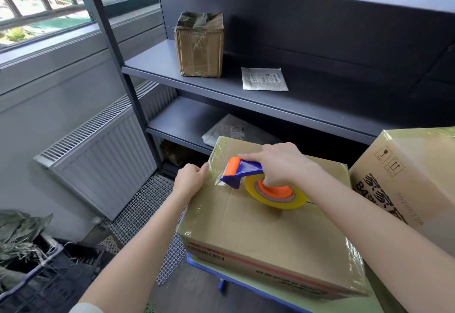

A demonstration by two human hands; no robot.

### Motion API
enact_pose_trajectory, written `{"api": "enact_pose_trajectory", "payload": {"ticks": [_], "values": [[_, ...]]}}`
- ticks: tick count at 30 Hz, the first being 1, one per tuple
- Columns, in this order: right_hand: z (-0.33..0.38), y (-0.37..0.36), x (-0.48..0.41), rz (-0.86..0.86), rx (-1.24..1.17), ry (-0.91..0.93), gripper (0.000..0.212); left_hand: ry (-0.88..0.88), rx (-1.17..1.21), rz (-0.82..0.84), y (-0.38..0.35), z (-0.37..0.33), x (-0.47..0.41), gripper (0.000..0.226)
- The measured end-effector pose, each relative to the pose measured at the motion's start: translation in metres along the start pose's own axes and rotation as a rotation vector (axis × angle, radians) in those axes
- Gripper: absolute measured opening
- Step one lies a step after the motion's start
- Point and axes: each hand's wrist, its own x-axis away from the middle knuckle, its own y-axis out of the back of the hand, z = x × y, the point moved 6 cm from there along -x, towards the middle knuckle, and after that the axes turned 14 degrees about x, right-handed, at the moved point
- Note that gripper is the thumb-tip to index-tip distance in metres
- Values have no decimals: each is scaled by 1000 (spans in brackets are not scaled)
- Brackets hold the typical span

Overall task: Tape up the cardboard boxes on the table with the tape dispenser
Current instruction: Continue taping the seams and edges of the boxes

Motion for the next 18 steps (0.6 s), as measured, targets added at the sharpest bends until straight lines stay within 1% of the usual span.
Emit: {"api": "enact_pose_trajectory", "payload": {"ticks": [2,6,11,14,18], "values": [[1,1,0,-2,9,2,70,-22,-61,-13,-7,-1,5,46],[2,6,-1,-4,16,18,70,-69,-9,-103,-10,2,14,45],[-4,10,-2,14,-41,4,68,-171,-41,-94,-4,-4,9,45],[3,15,-3,4,-108,26,69,-156,-39,-94,1,-5,-1,50],[3,12,-5,-41,-170,39,55,-126,-98,-104,2,-3,-3,49]]}}
